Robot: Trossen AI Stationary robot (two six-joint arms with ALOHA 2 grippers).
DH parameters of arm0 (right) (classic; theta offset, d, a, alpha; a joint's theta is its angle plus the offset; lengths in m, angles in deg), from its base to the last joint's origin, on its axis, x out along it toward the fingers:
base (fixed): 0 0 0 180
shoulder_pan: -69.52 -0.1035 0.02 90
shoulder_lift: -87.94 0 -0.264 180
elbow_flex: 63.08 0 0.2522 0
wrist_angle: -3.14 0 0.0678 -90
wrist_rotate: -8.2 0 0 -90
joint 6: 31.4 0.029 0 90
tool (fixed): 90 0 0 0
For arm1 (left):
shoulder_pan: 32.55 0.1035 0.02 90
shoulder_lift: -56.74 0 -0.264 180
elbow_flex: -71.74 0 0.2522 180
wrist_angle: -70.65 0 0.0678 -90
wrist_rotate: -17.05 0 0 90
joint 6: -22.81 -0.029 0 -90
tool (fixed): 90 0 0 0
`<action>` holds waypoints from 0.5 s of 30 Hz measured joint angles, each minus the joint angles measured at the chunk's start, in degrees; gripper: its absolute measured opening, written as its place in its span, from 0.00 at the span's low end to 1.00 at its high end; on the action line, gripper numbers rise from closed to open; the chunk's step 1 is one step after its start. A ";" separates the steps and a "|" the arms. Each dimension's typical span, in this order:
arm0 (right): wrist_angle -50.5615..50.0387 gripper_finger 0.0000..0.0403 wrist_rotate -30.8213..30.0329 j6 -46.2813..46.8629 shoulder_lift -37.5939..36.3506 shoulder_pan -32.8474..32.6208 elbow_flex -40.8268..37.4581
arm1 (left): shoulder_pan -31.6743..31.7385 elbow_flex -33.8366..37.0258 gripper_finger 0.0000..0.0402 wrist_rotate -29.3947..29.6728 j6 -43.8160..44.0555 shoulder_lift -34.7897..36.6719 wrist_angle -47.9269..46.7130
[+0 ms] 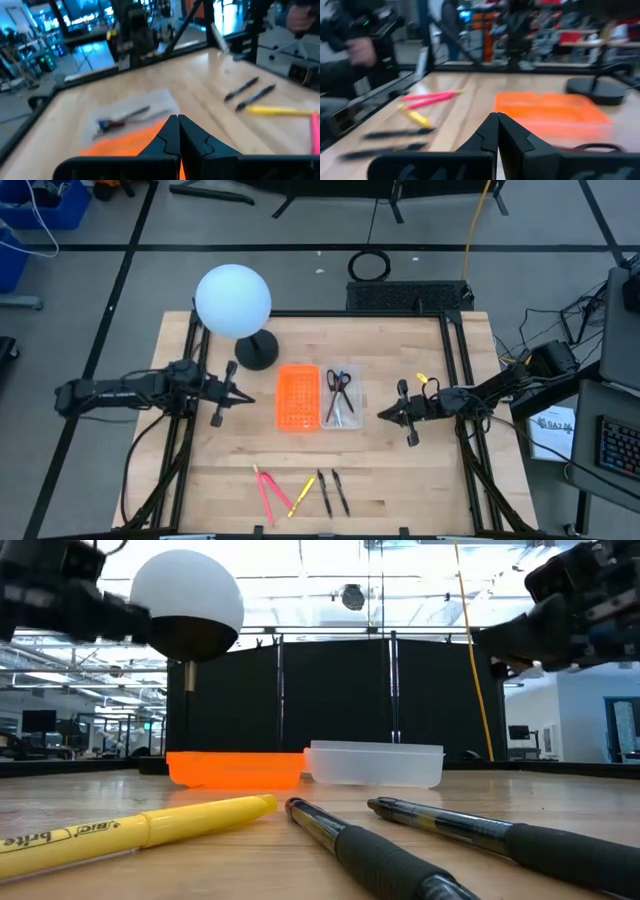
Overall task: Pick & place school supplies into a supply box
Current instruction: Put the right black pen into the orange supply box
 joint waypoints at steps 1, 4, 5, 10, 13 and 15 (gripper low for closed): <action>0.99 0.00 -1.28 -0.04 0.00 0.00 0.13 | 0.55 1.64 0.00 0.07 0.03 1.69 -1.14; 1.03 0.00 -3.98 0.18 -0.64 0.13 2.58 | 1.89 6.49 0.00 0.17 1.49 5.14 1.75; -1.97 0.00 -4.18 -0.39 -1.03 0.17 4.19 | 2.17 6.87 0.01 0.76 1.95 5.87 2.54; -37.36 0.00 -8.45 -0.54 -4.09 -0.89 24.00 | 2.41 6.91 0.05 10.39 6.45 5.99 3.52; -68.64 0.00 -13.27 5.91 -2.69 -2.92 41.41 | 2.41 6.89 0.05 15.63 8.47 5.48 2.45; -83.55 0.00 -17.19 11.10 -0.36 -5.04 52.13 | 2.41 6.91 0.06 18.25 9.16 5.28 0.79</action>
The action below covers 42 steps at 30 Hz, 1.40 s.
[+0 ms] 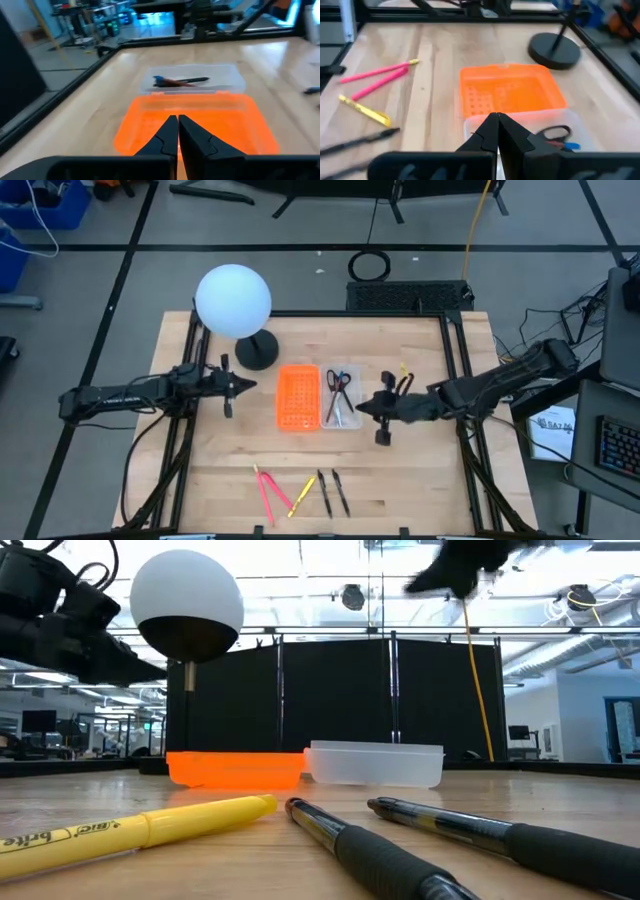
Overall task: Pick & place school supplies into a supply box
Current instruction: Put the right black pen into the orange supply box
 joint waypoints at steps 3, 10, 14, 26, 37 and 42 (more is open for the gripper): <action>-16.80 0.00 -4.74 7.89 3.55 -3.47 11.86 | -0.03 -0.04 0.06 1.91 -0.07 -0.48 -0.71; -27.22 0.00 -2.54 20.32 12.12 -10.89 27.47 | -0.04 -0.09 0.06 1.84 0.39 -0.46 -0.80; -26.34 0.00 3.71 29.20 18.49 -13.76 32.07 | -0.04 -0.09 0.06 1.82 0.42 -0.46 -0.50; -27.87 0.00 17.93 71.59 37.47 -17.91 45.26 | -0.04 -0.02 0.06 1.91 1.20 -0.46 2.15; -31.91 0.05 17.40 70.74 44.00 -15.70 45.15 | -0.04 -0.02 0.06 1.89 0.96 -0.46 2.84; -30.47 0.26 17.89 70.70 44.47 -13.64 42.60 | -0.04 -0.02 0.06 1.86 0.94 -0.46 2.82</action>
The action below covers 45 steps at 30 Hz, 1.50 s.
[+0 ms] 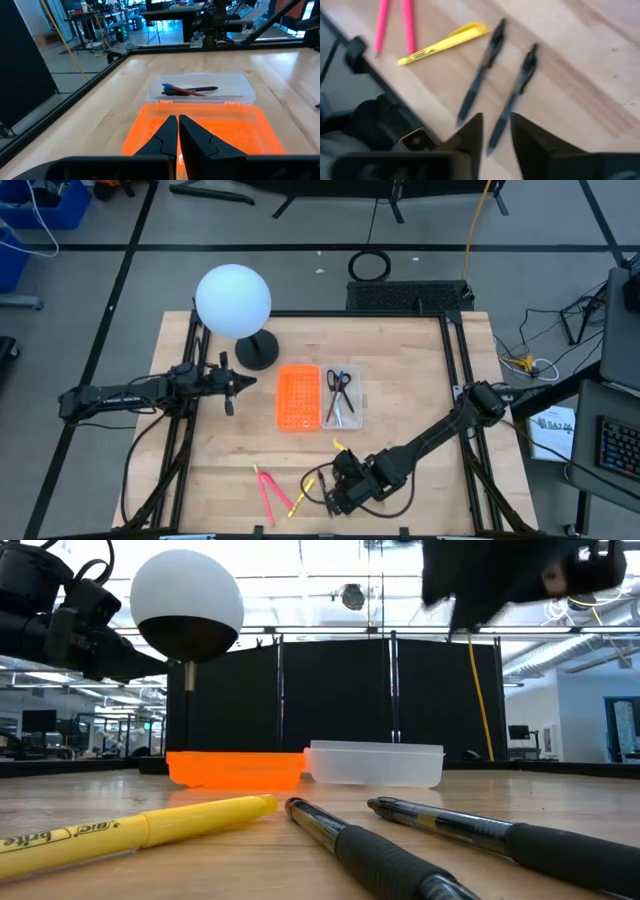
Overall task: Pick & place school supplies into a supply box
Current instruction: Put the right black pen into the orange supply box
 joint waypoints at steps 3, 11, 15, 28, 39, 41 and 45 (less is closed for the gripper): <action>0.13 0.40 0.81 1.55 -0.13 1.10 -2.03 | 0.00 0.00 0.06 0.00 0.00 0.00 -0.52; 6.58 0.51 4.50 1.48 -0.05 2.10 -8.02 | 0.00 0.00 0.06 0.00 0.11 0.00 -1.75; 10.99 0.51 4.38 1.52 1.16 1.65 -7.97 | 0.00 0.00 0.06 0.00 0.07 0.00 -1.75; 5.80 0.42 5.54 11.18 5.51 -4.01 1.47 | 0.00 0.00 0.06 0.07 -0.20 0.00 -1.66; -5.43 0.41 8.91 6.15 14.75 -1.43 8.30 | 0.00 0.00 0.06 0.11 -0.55 0.00 -1.58; -5.79 0.41 8.86 5.78 15.08 -1.16 8.37 | 0.00 -0.02 0.06 0.09 -0.55 0.00 -1.60; -6.94 0.41 8.49 5.58 15.09 -0.55 8.02 | 0.00 -0.02 0.06 0.11 -0.50 0.00 -1.73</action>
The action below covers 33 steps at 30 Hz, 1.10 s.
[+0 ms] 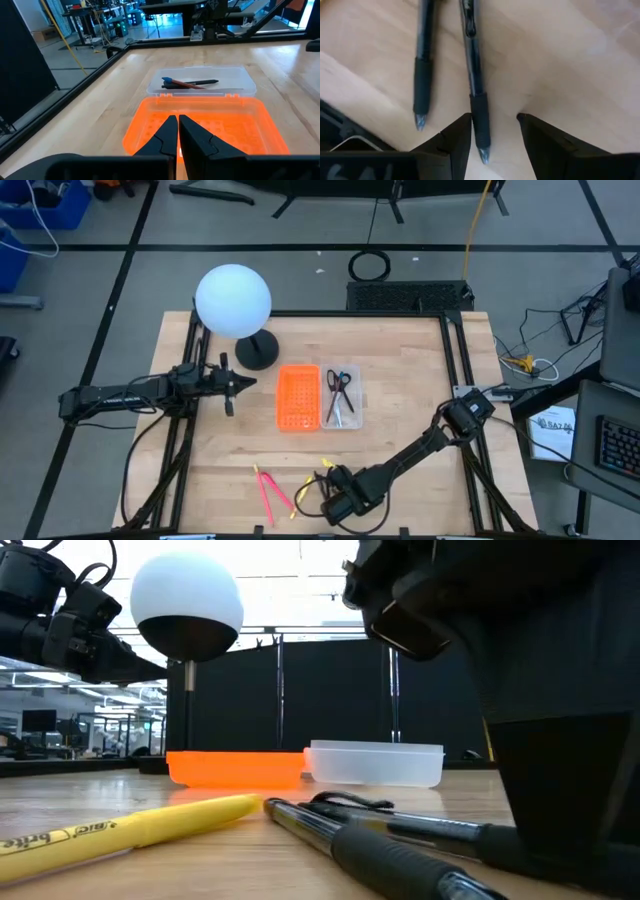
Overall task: Pick & place school supplies into a supply box
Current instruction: Put the right black pen into the orange supply box
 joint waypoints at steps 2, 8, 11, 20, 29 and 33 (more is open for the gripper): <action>-0.15 0.41 -0.80 -0.14 -0.09 0.37 -0.74 | 0.00 0.00 0.06 0.00 0.39 0.00 -0.04; -2.76 0.41 -0.85 -8.06 -0.10 1.19 -4.65 | 0.00 0.00 0.06 0.00 0.59 0.00 -0.30; -3.38 0.41 -0.83 -13.50 -0.04 1.13 -6.78 | 0.00 0.00 0.06 0.00 0.59 0.00 -0.44; -1.31 0.38 -1.07 -18.92 -0.77 0.45 -13.46 | 0.00 0.00 0.06 -0.02 1.01 0.00 -0.44; 1.33 0.06 -0.86 -21.48 -1.31 0.78 -14.91 | 0.00 0.00 0.06 -0.02 1.23 0.00 -0.86; 1.37 0.09 -0.98 -22.97 -1.32 1.01 -14.93 | 0.00 0.00 0.06 -0.02 1.92 0.00 -0.90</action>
